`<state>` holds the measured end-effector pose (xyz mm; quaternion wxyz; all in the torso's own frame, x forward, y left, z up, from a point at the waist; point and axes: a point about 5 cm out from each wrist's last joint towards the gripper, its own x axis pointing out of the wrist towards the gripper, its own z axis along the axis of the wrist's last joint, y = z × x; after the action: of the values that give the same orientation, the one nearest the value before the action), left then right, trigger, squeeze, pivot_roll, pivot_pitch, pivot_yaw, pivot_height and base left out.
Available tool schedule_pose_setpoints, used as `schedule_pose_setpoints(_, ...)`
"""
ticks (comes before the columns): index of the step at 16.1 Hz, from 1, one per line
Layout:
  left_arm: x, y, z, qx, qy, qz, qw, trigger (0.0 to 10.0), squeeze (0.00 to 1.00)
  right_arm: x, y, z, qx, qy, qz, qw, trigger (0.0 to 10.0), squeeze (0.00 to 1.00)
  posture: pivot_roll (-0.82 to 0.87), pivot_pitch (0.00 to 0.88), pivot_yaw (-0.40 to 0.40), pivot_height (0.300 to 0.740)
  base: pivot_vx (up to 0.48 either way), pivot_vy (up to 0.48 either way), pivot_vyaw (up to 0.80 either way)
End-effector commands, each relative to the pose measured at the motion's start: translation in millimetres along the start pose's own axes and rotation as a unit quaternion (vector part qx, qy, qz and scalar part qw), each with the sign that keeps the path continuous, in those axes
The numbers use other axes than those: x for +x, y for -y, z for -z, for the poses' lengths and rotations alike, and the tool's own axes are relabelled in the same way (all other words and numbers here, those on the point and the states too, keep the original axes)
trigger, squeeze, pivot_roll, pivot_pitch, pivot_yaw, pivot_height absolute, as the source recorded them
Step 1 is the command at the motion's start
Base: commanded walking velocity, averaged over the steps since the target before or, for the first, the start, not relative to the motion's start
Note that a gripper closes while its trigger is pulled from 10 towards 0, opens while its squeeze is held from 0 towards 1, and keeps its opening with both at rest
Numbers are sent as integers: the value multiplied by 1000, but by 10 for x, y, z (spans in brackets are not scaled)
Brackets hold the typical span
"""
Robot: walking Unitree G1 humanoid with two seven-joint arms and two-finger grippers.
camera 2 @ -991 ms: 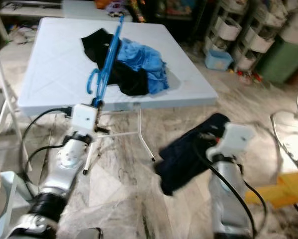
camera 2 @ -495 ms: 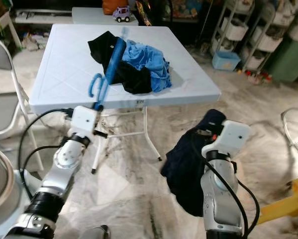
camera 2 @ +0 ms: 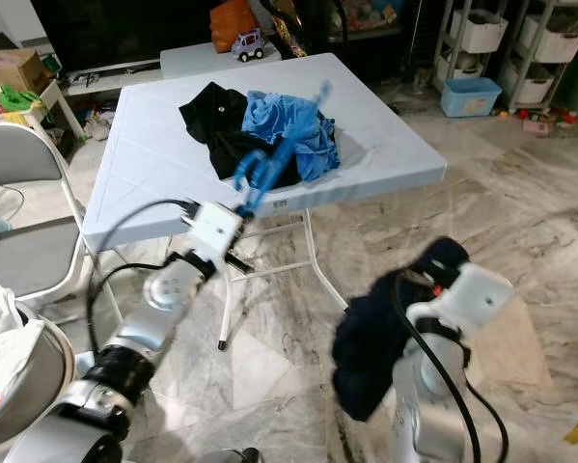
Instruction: Hang hanger
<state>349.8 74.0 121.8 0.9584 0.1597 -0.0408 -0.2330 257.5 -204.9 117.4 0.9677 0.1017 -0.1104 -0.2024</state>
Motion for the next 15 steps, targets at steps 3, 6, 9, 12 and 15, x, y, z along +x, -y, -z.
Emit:
schedule_pose_setpoints(3, -58, -131, 193, -21, -37, -32, 999, 10000, 0, -108, 131, -30, -27, 9, -7, 1000, 10000, 0, 121, 0, 68, 740, 169, 0, 0)
schedule_pose_setpoints(6, -120, -194, 290, -43, -49, -63, 996, 10000, 0, -82, 144, -68, -51, 18, -31, 998, 10000, 0, 129, 0, 32, 740, 276, 0, 0)
schedule_pose_setpoints(9, -146, -223, 324, -50, -53, -77, 994, 10000, 0, -32, 126, -104, -52, 25, -37, 998, 10000, 0, 138, 0, 19, 740, 304, 0, 0)
schedule_pose_setpoints(12, -142, -256, 307, -52, -48, -90, 993, 10000, 0, 13, 67, -120, -48, 26, -50, 997, 10000, 0, 177, 0, -29, 740, 311, 0, 0)
schedule_pose_setpoints(15, -136, -347, 247, -54, -33, -123, 990, 10000, 0, 72, -80, -150, -48, 27, -99, 994, 10000, 0, 192, 0, -57, 740, 411, 0, 0)
